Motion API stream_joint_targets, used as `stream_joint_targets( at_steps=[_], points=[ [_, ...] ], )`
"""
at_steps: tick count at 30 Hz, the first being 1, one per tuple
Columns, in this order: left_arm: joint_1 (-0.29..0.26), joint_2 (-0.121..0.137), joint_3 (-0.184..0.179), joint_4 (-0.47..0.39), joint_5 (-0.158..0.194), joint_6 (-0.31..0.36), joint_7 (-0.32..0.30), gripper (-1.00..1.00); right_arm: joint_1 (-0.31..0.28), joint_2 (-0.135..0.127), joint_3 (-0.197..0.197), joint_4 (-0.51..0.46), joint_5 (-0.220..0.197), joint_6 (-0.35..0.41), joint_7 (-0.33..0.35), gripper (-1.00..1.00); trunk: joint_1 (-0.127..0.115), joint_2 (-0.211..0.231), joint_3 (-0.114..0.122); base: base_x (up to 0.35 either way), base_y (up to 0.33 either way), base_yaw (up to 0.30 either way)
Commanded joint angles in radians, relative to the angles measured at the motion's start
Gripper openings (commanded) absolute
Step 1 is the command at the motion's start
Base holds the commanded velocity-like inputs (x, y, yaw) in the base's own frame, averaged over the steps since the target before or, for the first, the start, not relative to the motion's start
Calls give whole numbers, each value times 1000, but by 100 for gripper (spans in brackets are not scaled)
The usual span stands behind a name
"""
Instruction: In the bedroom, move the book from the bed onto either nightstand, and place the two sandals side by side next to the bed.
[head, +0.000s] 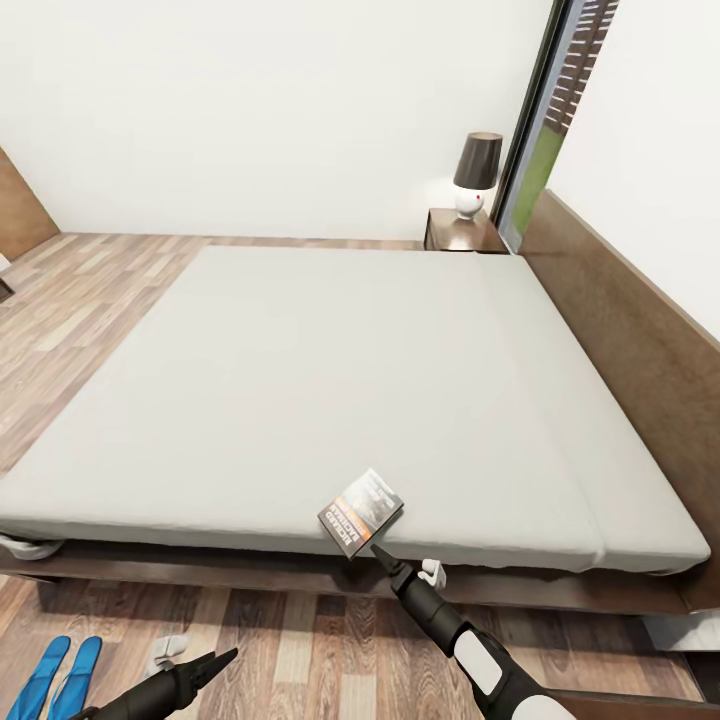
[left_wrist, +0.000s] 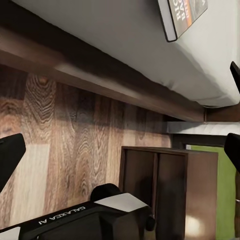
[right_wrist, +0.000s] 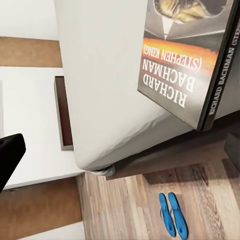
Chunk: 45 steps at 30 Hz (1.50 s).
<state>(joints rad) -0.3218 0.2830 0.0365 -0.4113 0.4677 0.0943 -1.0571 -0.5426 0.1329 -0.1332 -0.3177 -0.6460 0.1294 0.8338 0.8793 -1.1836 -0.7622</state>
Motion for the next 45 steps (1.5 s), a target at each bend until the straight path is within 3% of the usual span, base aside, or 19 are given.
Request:
stream_joint_targets(
  at_steps=[1, 45],
  points=[
    [0, 0, 1, 0, 5, 10, -4, 100, 0, 1, -5, 0, -6, 11, 4, 100, 4, -7, -4, 0, 0, 0],
    [0, -1, 0, 0, 3, 10, -3, 100, 0, 1, -5, 0, -7, 13, 5, 100, 173, -315, -142, 0, 0, 0]
  ],
)
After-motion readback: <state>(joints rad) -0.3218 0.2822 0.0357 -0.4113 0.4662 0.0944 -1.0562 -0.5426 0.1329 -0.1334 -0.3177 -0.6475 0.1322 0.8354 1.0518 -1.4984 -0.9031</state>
